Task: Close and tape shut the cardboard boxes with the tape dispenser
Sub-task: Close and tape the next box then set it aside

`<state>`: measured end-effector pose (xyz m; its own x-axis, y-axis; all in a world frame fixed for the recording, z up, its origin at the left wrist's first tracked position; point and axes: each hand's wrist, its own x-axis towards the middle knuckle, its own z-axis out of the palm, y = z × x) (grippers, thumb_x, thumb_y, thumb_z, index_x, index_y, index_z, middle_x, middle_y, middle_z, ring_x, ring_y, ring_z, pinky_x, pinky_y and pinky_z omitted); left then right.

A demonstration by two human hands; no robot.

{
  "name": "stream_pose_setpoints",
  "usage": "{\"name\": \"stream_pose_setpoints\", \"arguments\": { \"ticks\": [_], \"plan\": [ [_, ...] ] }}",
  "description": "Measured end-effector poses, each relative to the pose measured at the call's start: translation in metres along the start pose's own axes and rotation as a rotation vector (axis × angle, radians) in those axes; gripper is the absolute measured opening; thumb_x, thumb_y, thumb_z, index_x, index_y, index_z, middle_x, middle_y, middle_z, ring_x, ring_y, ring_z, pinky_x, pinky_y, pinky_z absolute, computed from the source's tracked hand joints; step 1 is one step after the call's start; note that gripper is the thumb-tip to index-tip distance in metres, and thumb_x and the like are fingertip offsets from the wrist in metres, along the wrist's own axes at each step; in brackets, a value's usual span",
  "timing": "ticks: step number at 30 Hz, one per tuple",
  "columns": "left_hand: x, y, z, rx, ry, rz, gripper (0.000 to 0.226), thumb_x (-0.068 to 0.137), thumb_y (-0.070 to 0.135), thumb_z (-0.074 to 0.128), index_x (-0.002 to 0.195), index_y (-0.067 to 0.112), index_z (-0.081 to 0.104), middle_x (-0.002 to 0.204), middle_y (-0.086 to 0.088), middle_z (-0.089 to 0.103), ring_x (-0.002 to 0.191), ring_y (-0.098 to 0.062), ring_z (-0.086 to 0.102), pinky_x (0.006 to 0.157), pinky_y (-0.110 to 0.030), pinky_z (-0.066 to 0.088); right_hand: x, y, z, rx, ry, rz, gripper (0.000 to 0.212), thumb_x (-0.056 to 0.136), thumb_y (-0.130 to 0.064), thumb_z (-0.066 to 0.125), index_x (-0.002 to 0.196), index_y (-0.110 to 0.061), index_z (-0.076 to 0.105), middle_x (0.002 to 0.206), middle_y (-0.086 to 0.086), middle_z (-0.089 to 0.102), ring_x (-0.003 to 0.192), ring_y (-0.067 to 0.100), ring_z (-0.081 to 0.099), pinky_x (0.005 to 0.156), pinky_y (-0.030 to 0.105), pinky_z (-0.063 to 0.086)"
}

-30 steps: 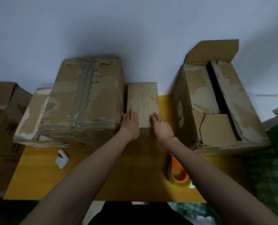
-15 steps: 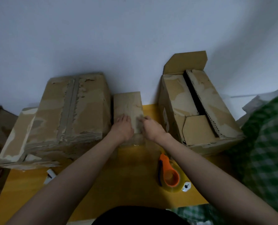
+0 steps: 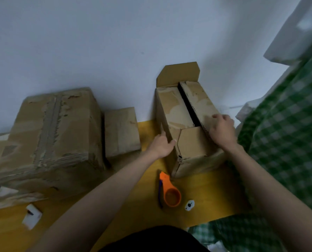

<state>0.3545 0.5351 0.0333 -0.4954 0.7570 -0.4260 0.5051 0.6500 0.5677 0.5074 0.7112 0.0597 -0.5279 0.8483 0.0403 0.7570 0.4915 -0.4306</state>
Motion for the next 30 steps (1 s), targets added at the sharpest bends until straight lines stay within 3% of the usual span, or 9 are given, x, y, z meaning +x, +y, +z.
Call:
{"name": "stream_pose_setpoints", "arguments": {
  "ticks": [3, 7, 14, 19, 23, 27, 30],
  "plan": [
    [0.002, 0.006, 0.018, -0.127, -0.029, -0.052, 0.081, 0.101, 0.052, 0.048, 0.16, 0.009, 0.014, 0.159, -0.008, 0.038, 0.143, -0.032, 0.039, 0.113, -0.038, 0.038, 0.0, 0.037, 0.002, 0.06, -0.048, 0.165, 0.048, 0.1, -0.019, 0.051, 0.145, -0.004, 0.043, 0.142, 0.024, 0.046, 0.132, 0.04, 0.043, 0.109, 0.049, 0.04],
    [-0.005, 0.014, 0.032, -0.241, -0.039, -0.097, 0.083, 0.101, 0.046, 0.051, 0.161, 0.009, 0.008, 0.157, -0.005, 0.04, 0.141, -0.03, 0.041, 0.109, -0.033, 0.039, -0.011, 0.053, 0.014, 0.267, -0.115, 0.243, 0.056, 0.103, -0.032, 0.051, 0.151, -0.01, 0.034, 0.148, 0.015, 0.047, 0.135, 0.035, 0.047, 0.11, 0.048, 0.041],
    [-0.013, 0.003, 0.035, -0.298, -0.021, -0.154, 0.084, 0.089, 0.047, 0.057, 0.16, 0.022, 0.018, 0.153, -0.005, 0.046, 0.135, -0.028, 0.047, 0.11, -0.043, 0.046, -0.028, 0.037, 0.029, 0.298, -0.124, 0.127, 0.058, 0.101, -0.032, 0.055, 0.15, -0.008, 0.035, 0.148, 0.014, 0.046, 0.135, 0.033, 0.046, 0.113, 0.05, 0.039],
    [-0.033, -0.021, 0.032, -0.341, 0.035, -0.195, 0.094, 0.074, 0.055, 0.053, 0.159, 0.031, 0.02, 0.15, -0.003, 0.048, 0.132, -0.027, 0.049, 0.109, -0.047, 0.046, -0.038, 0.02, 0.043, 0.296, -0.165, 0.066, 0.056, 0.098, -0.038, 0.055, 0.145, -0.011, 0.041, 0.14, 0.01, 0.053, 0.129, 0.03, 0.051, 0.107, 0.055, 0.045],
    [-0.054, -0.038, 0.021, -0.355, 0.082, -0.214, 0.089, 0.081, 0.053, 0.054, 0.159, 0.026, 0.021, 0.149, -0.001, 0.049, 0.13, -0.026, 0.051, 0.108, -0.043, 0.046, -0.051, 0.003, 0.054, 0.299, -0.213, 0.01, 0.062, 0.098, -0.042, 0.054, 0.148, -0.011, 0.036, 0.144, 0.011, 0.049, 0.132, 0.032, 0.047, 0.109, 0.055, 0.043],
    [-0.07, -0.058, 0.011, -0.385, 0.167, -0.219, 0.067, 0.097, 0.037, 0.057, 0.156, 0.023, 0.028, 0.149, -0.003, 0.048, 0.129, -0.026, 0.05, 0.107, -0.04, 0.045, -0.063, -0.019, 0.062, 0.268, -0.235, -0.043, 0.067, 0.099, -0.038, 0.056, 0.151, -0.004, 0.031, 0.149, 0.016, 0.04, 0.135, 0.035, 0.04, 0.114, 0.05, 0.037],
    [-0.077, -0.069, 0.009, -0.404, 0.196, -0.214, 0.067, 0.098, 0.038, 0.057, 0.156, 0.023, 0.029, 0.15, -0.003, 0.047, 0.13, -0.026, 0.05, 0.106, -0.039, 0.046, -0.07, -0.026, 0.066, 0.264, -0.243, -0.068, 0.068, 0.1, -0.037, 0.056, 0.151, -0.002, 0.028, 0.151, 0.017, 0.037, 0.136, 0.034, 0.039, 0.115, 0.047, 0.037]
  ]
}}
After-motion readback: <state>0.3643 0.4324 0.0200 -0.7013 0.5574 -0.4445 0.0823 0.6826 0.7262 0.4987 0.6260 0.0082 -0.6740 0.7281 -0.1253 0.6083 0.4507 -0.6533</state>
